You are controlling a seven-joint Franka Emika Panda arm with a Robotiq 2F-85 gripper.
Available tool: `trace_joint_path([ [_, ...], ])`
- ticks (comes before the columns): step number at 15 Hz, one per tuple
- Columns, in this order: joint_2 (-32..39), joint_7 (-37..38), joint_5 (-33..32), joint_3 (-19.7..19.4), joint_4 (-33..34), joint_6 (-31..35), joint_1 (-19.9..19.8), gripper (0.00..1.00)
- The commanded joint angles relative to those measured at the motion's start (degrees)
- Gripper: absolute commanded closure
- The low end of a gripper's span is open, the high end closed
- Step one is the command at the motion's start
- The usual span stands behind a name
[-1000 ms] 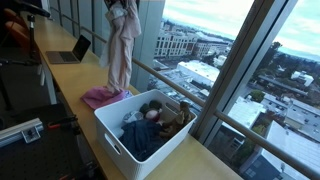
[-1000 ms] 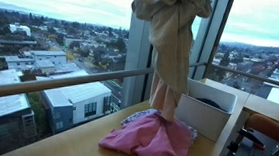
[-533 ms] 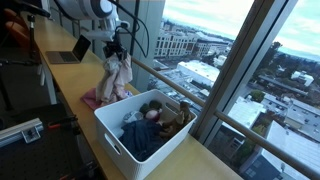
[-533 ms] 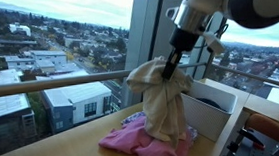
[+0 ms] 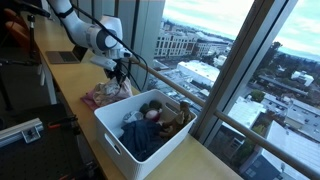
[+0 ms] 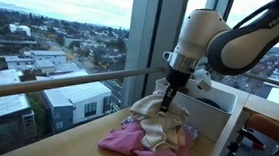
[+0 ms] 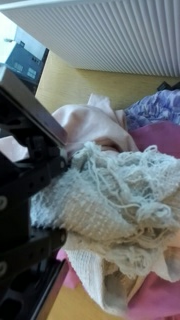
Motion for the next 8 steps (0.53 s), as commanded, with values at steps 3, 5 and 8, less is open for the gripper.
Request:
trace_joint_path([
  [3, -4.2, -4.4, 4.9, -0.5, -0.6, -0.4, -2.0, 0.11],
  [5, -6.1, -5.7, 5.9, -0.9, -1.1, -0.6, -3.3, 0.00],
  [8, -9.1, -7.4, 6.3, -2.2, -1.6, -0.9, -5.7, 0.00],
])
